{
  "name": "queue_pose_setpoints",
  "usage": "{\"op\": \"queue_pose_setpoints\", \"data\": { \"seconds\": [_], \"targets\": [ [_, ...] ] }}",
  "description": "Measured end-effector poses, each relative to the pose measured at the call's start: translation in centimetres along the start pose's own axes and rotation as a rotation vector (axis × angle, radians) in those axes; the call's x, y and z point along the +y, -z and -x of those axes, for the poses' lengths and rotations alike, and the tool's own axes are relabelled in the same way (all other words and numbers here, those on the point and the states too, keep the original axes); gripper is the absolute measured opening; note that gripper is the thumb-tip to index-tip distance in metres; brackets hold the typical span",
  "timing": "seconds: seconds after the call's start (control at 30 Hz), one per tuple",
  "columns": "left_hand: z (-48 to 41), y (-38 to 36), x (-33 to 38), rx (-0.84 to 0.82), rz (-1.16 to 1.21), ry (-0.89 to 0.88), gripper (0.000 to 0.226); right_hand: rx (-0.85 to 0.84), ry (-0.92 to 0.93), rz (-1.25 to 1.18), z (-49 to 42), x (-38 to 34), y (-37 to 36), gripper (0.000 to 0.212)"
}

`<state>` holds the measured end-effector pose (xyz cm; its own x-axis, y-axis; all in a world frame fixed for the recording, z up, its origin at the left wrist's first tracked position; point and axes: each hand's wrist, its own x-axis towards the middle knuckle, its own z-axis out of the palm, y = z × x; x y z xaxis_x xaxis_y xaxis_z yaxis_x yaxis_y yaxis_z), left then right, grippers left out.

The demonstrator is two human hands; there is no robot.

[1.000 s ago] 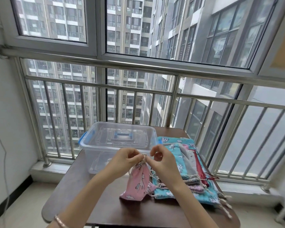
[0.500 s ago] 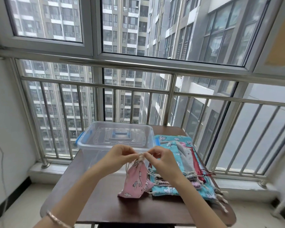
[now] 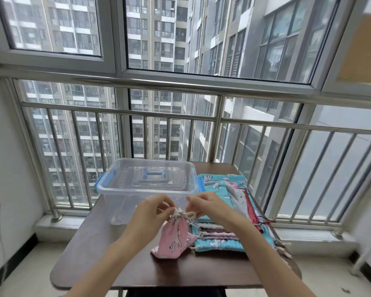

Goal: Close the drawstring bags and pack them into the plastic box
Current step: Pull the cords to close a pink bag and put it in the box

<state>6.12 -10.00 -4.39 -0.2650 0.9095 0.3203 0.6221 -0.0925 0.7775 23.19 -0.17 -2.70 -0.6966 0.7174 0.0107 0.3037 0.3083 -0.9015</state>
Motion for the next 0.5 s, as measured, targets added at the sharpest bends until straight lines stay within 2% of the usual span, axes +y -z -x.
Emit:
{"op": "queue_pose_setpoints", "data": {
  "seconds": [0.2, 0.37, 0.5],
  "targets": [
    [0.8, -1.0, 0.8, 0.035, 0.142, -0.004, 0.015, -0.072, -0.123, 0.144, -0.4, -0.8, -0.6, 0.032],
    [1.1, -1.0, 0.8, 0.088, 0.099, -0.052, 0.014, -0.051, -0.107, 0.142, -0.7, -0.9, -0.2, 0.016],
    [1.2, -1.0, 1.4, 0.102, 0.075, -0.158, 0.015, -0.035, -0.082, 0.169, -0.6, -1.1, -0.5, 0.017]
  ]
}}
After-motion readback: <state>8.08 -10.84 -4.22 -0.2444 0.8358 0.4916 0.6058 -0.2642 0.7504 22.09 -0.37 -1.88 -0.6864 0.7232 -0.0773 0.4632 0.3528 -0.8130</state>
